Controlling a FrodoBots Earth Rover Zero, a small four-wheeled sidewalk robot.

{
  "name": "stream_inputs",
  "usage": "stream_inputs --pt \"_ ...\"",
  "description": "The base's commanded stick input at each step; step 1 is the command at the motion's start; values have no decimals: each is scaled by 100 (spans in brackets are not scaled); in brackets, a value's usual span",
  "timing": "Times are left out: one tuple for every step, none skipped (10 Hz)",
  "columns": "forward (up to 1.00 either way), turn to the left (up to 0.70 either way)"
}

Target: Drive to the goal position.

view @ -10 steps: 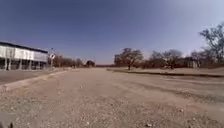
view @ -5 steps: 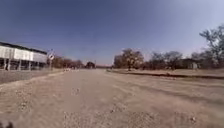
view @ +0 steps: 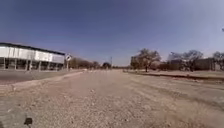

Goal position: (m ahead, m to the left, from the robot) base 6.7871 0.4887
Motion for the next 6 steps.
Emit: stream_inputs --pt "50 0" --pt "50 0" --pt "50 0" --pt "50 0" --pt "50 0" --pt "50 0"
